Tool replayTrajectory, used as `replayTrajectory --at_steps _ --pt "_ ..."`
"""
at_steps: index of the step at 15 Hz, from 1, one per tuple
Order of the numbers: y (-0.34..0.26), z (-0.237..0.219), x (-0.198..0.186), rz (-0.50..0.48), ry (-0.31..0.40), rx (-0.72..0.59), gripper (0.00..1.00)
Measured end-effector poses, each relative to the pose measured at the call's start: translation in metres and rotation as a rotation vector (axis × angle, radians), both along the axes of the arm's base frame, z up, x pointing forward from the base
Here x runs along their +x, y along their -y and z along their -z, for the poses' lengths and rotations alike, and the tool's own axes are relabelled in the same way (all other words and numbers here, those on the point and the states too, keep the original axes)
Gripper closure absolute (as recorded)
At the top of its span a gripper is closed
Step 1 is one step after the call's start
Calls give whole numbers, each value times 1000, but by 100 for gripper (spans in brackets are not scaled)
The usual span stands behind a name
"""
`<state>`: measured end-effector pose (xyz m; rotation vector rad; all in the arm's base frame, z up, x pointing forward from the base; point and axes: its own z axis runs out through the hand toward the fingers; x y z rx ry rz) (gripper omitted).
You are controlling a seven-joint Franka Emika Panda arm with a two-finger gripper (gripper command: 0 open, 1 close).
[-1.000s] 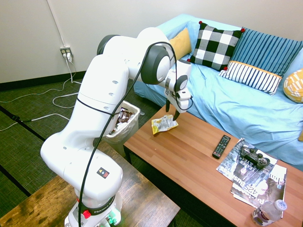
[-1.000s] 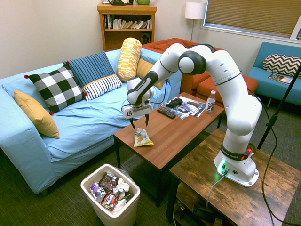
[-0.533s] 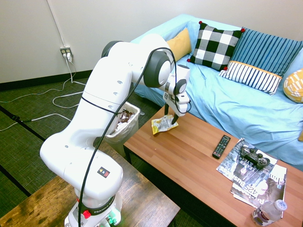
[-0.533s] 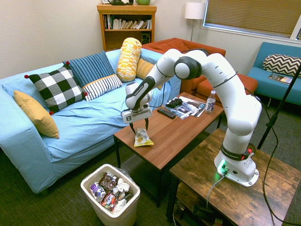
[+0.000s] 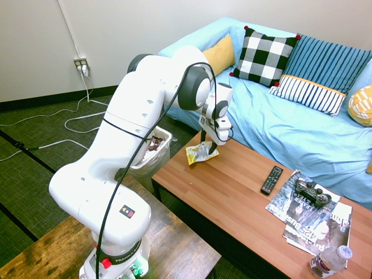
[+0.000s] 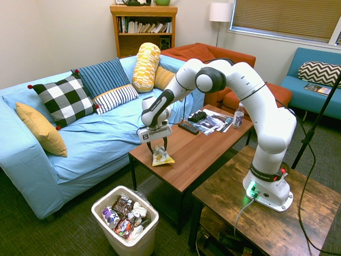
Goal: Throw the chip bag in the trash bin
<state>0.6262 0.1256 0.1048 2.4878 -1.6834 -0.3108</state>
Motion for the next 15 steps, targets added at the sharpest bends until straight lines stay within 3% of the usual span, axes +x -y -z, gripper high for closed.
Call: replayTrajectory --at_steps 11,15 --pt "-3 -7 5 -26 2 35 100" --pt "-14 -46 11 -58 52 62 100"
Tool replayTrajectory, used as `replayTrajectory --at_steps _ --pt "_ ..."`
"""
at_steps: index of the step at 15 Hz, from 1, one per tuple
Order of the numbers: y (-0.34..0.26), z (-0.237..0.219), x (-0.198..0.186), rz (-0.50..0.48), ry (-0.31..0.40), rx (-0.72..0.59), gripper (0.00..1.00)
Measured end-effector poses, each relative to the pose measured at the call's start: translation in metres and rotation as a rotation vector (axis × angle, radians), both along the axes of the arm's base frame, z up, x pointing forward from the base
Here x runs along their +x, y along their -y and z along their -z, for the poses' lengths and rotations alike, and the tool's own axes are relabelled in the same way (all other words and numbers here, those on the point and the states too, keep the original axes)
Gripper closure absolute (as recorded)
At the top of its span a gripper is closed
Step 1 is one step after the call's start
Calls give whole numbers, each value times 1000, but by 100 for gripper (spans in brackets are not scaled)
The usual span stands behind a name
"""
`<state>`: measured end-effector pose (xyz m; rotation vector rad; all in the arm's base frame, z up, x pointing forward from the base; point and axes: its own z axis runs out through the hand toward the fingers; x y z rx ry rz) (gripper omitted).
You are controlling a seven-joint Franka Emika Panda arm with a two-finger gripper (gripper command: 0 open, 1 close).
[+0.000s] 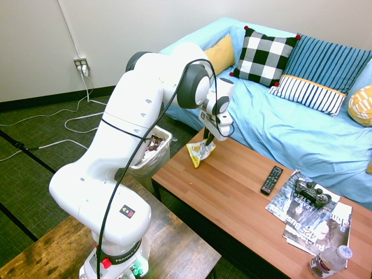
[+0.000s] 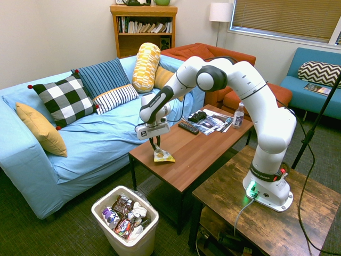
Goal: Throw the chip bag in the trash bin
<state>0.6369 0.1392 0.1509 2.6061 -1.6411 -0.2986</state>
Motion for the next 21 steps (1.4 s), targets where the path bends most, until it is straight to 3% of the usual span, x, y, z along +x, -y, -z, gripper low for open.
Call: replayTrajectory --at_steps 5,11,12,16,21 --pt "-101 -66 -38 -181 54 7 100" --pt "-268 -47 -129 -408 22 -87 100" --pt "-290 -41 -139 -436 23 -97 0" --pt "-343 -31 -155 -518 63 -137 0" --pt "-354 -7 -150 -526 59 -161 0"
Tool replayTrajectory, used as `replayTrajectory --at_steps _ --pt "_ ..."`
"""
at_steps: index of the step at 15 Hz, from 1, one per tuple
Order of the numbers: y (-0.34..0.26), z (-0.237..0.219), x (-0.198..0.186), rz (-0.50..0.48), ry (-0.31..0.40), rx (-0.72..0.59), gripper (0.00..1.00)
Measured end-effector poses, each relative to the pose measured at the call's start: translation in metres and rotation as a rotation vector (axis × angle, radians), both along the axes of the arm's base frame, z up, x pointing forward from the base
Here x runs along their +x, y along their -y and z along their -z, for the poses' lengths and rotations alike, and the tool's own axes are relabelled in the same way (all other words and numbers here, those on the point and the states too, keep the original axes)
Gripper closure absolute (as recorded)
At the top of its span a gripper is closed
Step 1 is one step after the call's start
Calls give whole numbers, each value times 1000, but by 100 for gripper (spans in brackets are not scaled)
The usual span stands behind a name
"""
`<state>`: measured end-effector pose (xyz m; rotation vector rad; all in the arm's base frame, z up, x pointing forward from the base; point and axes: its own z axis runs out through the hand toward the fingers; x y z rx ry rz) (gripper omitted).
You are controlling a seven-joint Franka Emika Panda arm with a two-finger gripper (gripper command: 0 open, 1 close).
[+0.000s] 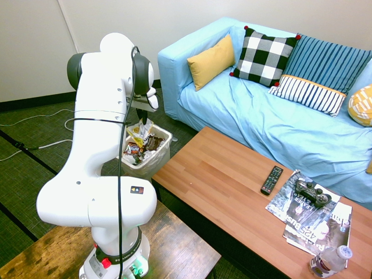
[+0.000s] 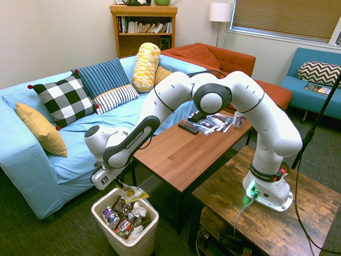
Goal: Throw the chip bag in the trash bin
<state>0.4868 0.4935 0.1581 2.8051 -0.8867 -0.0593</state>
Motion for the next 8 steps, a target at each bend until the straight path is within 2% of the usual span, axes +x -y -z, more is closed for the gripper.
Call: replayTrajectory --at_steps 8 --pt "-2 -6 7 4 6 -3 0"
